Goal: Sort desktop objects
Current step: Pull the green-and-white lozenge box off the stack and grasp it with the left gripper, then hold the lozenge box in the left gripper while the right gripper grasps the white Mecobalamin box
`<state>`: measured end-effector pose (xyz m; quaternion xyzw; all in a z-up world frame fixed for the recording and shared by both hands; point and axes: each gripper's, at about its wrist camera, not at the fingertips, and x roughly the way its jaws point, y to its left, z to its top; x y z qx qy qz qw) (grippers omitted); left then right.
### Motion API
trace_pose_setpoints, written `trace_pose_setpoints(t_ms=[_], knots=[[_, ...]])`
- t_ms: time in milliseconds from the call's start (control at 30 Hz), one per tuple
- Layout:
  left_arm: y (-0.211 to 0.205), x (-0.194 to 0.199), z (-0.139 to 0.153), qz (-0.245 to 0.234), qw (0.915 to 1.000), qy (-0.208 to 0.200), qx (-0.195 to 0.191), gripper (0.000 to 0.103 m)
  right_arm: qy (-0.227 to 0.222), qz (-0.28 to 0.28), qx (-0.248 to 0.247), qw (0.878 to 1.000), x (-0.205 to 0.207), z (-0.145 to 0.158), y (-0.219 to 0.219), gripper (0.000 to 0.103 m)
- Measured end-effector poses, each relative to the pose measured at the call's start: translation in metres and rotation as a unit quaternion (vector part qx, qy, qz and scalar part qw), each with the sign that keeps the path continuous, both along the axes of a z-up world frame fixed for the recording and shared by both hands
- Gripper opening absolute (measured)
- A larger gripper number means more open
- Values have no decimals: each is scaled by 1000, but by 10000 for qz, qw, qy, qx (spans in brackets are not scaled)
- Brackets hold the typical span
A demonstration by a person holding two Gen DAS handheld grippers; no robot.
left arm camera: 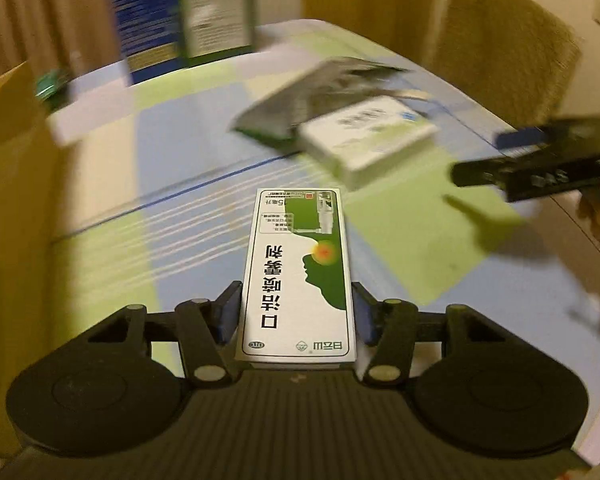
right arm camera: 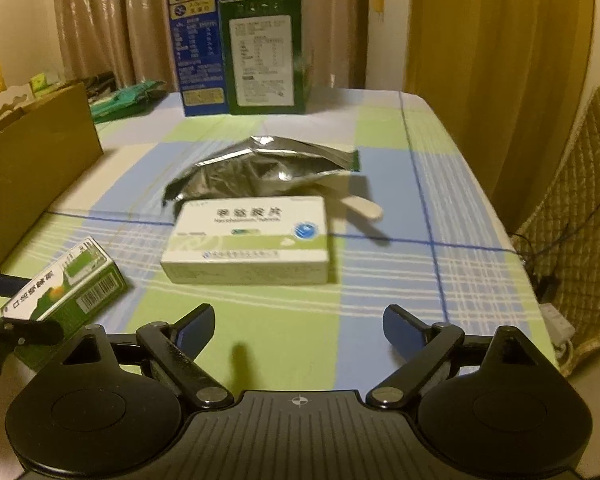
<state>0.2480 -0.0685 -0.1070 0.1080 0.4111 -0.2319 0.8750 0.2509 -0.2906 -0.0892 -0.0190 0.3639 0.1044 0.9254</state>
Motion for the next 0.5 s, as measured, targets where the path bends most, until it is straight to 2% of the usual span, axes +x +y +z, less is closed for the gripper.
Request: trace_pose_setpoints(t_ms=[133, 367, 500], knots=[[13, 10, 0, 448, 9989, -72, -106, 51, -231, 224, -60, 9995, 5, -1, 14, 101], [24, 24, -1, 649, 9972, -55, -364, 51, -420, 280, -320, 9982, 21, -12, 29, 101], [22, 26, -1, 620, 9973, -6, -399, 51, -443, 146, 100, 9989, 34, -10, 16, 101]])
